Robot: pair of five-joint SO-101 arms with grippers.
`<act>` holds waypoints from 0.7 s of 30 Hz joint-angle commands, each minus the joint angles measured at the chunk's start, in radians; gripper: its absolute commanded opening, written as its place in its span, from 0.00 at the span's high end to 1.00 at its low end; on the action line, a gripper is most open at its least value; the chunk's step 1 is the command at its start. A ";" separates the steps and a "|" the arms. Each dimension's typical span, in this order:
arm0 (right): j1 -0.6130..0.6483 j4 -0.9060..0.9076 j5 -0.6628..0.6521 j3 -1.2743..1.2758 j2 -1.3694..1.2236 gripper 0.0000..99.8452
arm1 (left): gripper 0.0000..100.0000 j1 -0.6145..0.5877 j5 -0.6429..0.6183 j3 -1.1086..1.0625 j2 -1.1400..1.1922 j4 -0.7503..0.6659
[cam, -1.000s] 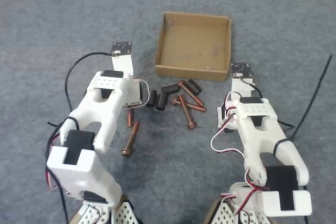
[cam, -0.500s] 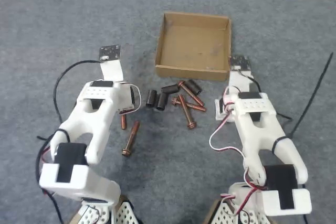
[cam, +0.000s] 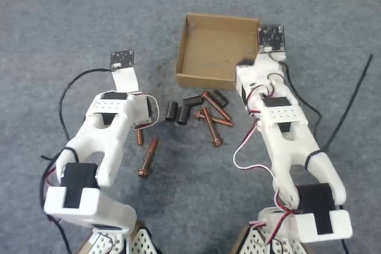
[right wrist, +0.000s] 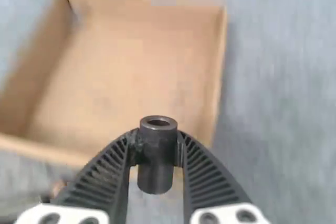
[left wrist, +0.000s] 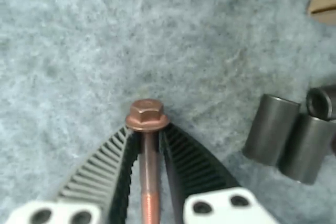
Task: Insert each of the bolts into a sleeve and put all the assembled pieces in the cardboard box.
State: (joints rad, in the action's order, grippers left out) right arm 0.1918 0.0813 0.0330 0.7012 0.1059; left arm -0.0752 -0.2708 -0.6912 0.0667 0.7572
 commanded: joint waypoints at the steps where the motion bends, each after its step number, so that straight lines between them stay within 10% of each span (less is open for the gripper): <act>1: 0.047 -0.202 -0.018 -0.063 -0.024 0.99 | 0.99 -0.008 -0.008 0.007 -0.075 -0.023; 21: 0.331 -1.319 -0.043 0.155 -0.435 0.99 | 0.99 -0.009 -0.009 0.007 -0.075 -0.052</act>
State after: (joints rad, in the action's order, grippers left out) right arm 0.4849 -1.0940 0.0330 0.8055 -0.3514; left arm -0.0752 -0.2708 -0.6912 0.0667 0.7511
